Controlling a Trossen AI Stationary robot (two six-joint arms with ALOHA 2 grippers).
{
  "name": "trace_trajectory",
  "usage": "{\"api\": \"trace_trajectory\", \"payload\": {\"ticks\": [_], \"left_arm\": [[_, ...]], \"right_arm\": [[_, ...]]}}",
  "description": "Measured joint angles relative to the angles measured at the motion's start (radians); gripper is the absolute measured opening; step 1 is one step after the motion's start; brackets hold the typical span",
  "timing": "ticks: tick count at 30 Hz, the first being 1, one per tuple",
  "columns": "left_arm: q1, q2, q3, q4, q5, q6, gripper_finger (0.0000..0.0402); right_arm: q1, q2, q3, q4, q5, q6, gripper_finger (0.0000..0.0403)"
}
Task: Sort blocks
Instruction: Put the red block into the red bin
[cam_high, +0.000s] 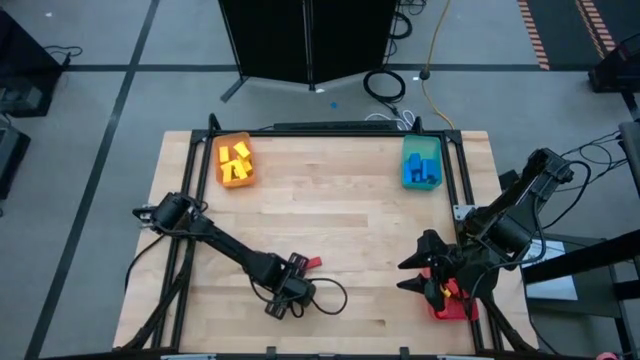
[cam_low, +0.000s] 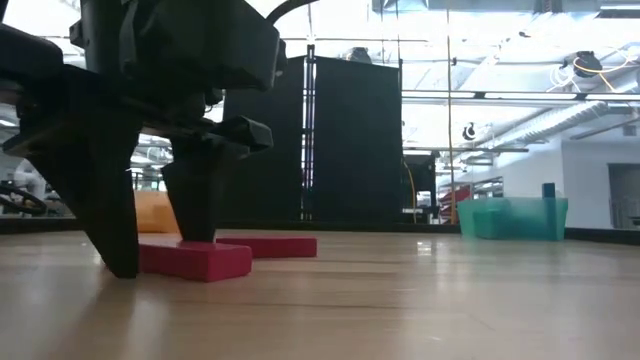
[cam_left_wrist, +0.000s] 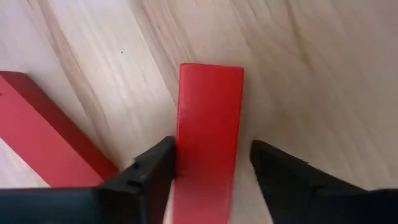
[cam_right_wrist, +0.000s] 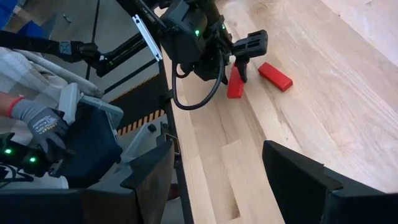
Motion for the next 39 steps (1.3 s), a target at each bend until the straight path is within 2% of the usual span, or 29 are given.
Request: {"api": "trace_trajectory", "payload": {"ticks": [6,11,18,21,23,27,29,31,35,39], "left_arm": [[0.000,0.001,0.000,-0.002,0.000,-0.040,0.0092],[0.003,-0.025,0.019,-0.020,-0.016,-0.111,0.0093],[0.040,-0.172,0.050,-0.030,-0.164,-0.207,0.0093],[0.064,-0.268,0.048,-0.045,-0.245,-0.262,0.0093],[0.080,-0.346,0.049,-0.041,-0.319,-0.312,0.0093],[0.078,-0.478,0.050,0.024,-0.472,-0.365,0.0093],[0.076,-0.537,0.050,0.118,-0.541,-0.360,0.0093],[0.073,-0.578,0.050,0.223,-0.601,-0.329,0.0093],[0.068,-0.595,0.051,0.438,-0.620,-0.219,0.0093],[0.072,-0.585,0.051,0.519,-0.601,-0.181,0.0093]], "right_arm": [[0.000,0.000,0.000,-0.001,0.000,0.001,0.0233],[0.000,0.000,0.000,0.000,-0.031,0.034,0.0233],[0.000,0.000,0.000,-0.001,-0.043,0.025,0.0233],[-0.001,0.000,0.000,-0.001,0.004,-0.012,0.0233],[-0.001,0.000,0.000,0.000,0.074,-0.048,0.0233],[-0.004,0.000,0.000,-0.002,0.305,-0.154,0.0233],[-0.018,0.000,0.000,0.001,0.422,-0.211,0.0234],[-0.046,0.000,0.000,0.026,0.489,-0.275,0.0234],[-0.121,0.000,0.000,0.211,0.496,-0.504,0.0234],[-0.187,0.011,0.000,0.506,0.405,-0.808,0.0246]]}}
